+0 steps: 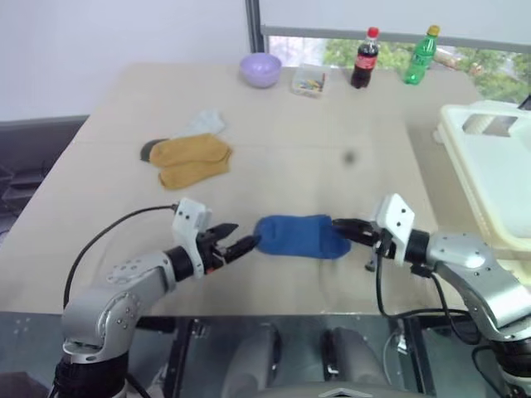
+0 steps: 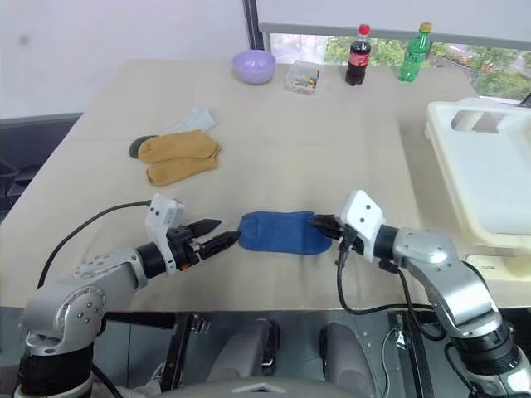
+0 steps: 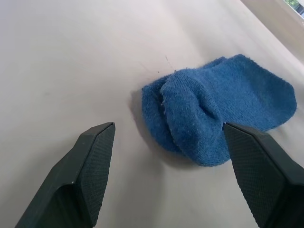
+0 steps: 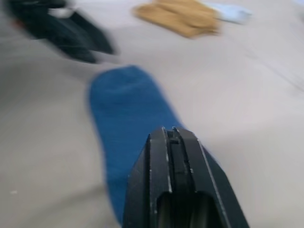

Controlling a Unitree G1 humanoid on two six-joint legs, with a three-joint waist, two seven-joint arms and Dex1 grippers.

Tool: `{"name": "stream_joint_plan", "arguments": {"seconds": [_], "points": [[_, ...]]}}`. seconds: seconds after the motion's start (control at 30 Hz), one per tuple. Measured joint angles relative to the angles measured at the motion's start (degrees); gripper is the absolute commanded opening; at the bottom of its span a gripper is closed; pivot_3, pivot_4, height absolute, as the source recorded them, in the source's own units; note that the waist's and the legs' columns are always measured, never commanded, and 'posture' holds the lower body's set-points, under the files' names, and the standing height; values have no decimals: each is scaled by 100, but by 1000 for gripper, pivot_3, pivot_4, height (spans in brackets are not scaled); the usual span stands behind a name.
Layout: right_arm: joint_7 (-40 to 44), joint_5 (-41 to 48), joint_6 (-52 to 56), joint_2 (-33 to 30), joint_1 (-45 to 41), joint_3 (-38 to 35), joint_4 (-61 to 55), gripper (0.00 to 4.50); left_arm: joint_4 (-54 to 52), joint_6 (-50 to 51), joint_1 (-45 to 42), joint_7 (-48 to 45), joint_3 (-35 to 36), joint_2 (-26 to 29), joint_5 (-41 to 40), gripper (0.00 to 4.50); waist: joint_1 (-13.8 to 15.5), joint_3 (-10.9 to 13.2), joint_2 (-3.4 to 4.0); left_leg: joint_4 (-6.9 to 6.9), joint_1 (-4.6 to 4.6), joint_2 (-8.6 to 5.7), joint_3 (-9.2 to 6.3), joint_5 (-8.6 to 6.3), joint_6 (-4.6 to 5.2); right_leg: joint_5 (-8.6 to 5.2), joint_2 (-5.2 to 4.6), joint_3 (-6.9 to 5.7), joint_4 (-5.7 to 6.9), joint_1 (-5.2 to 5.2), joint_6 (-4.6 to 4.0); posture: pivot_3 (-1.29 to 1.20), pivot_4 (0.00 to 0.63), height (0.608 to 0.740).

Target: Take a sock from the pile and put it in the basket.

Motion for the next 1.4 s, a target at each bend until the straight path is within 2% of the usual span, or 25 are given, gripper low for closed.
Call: {"name": "stream_joint_plan", "arguments": {"seconds": [0.2,0.37,0.57,0.8,1.03,1.2,1.37,1.4], "points": [[279,-795,-1089,271,-217,726,1522,31,386,131,-184,-88,-237,162,-88,3864,26,0,-1,0,0,-7,1,0,0,1,-5,0,-3,-1,-1,0,150,740],[379,-944,-1566,288,-327,715,1855,31,675,328,-498,-281,-531,320,-181,3864,20,-4,2,-1,6,-5,0,0,-1,1,-4,1,-1,2,-1,0,150,740],[422,-971,-1602,303,-347,691,1892,31,1229,562,-1067,-459,-818,-18,-413,3864,17,-9,2,2,6,-7,0,0,-1,2,-6,2,-1,4,0,0,150,740],[366,-997,-1519,387,-331,675,1861,31,1365,568,-1634,-1304,-1088,-64,-890,3864,8,-9,3,1,2,-4,0,0,-2,2,-3,2,3,2,-1,0,150,740],[222,-1011,-1353,390,-238,569,1697,31,1809,556,-2294,-1778,-1563,-425,-1075,3864,17,-8,2,1,1,-8,1,1,-1,2,-3,3,1,2,0,0,150,740],[114,-934,-1047,300,94,353,1250,31,2540,221,-2640,-2024,-2204,-891,-726,3864,21,-8,2,0,-5,-17,0,1,1,11,-7,4,-2,2,16,0,150,740],[-26,-752,-382,-14,848,10,112,31,3527,-334,-3114,-2234,-2875,-1378,-23,3864,11,-5,4,-3,-10,-16,-1,0,2,11,-5,3,-4,-3,20,0,150,740],[-48,-639,-215,-41,908,-74,-55,523,3655,-397,-3157,-2245,-2957,-1428,81,3864,13,-5,4,-3,-10,-16,-3,0,2,11,-6,0,-4,-2,21,0,150,740]]}}
